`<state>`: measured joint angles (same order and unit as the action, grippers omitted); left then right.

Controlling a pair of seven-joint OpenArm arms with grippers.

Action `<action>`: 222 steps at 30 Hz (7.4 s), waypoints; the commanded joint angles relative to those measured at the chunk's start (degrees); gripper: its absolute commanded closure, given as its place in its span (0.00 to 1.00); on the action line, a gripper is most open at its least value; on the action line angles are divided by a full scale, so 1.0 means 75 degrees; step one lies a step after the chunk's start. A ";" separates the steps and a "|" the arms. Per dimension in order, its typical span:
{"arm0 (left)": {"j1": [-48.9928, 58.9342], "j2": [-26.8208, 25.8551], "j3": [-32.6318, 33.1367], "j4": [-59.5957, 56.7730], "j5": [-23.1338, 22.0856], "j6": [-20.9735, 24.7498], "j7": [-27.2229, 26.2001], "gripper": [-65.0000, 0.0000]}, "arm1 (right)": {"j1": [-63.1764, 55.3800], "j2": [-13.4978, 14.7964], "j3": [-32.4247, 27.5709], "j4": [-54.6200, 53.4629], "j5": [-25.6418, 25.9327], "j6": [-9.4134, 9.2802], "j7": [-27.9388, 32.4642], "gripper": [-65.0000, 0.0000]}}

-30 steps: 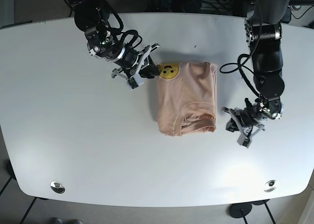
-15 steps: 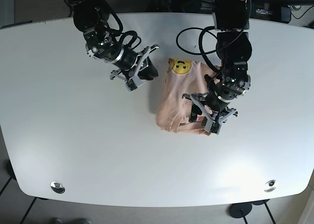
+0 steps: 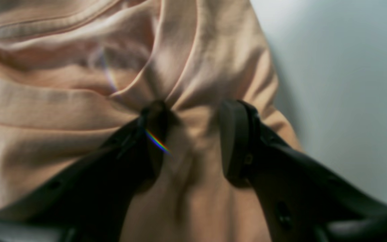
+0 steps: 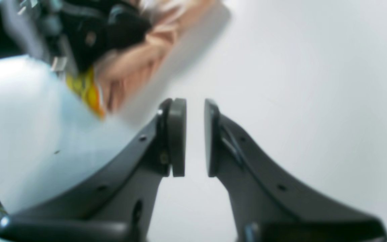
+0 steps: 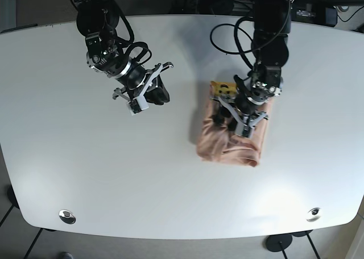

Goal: Fold the T-shirt properly

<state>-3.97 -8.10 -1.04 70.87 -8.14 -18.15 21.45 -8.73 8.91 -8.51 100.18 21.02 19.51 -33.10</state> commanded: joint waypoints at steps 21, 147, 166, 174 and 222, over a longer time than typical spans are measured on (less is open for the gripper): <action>0.0253 -0.5326 -0.2059 -0.4438 0.0576 -0.2731 -0.1249 0.62 | -0.0025 -0.0174 0.0016 0.0456 0.0076 -0.0040 0.0235 0.87; 0.6009 0.1472 -0.2517 0.5466 0.0998 0.0785 -0.2772 0.83 | -0.4925 0.0963 0.1704 0.1207 -0.0440 -0.0204 0.5322 0.85; 0.4204 0.1437 -0.3079 0.5431 0.1021 0.0234 -0.1647 0.59 | 0.1698 0.0928 -0.3302 -0.1360 -0.0452 -0.0204 0.1618 0.28; 0.4204 0.1250 -0.3278 0.5431 0.1021 0.0234 -0.1635 0.59 | 0.2413 0.0682 -0.3981 -0.2990 -0.0464 -0.0263 0.2544 0.28; 0.2844 0.0699 -0.0629 0.3122 0.1607 -0.0750 -0.2151 0.59 | 0.8496 -0.1990 -0.0594 -0.0516 -0.2972 0.0464 -0.0375 0.97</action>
<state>17.47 -2.61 -5.43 93.45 4.56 -23.81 6.74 52.53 -5.91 -13.15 95.79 -1.30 23.62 -37.54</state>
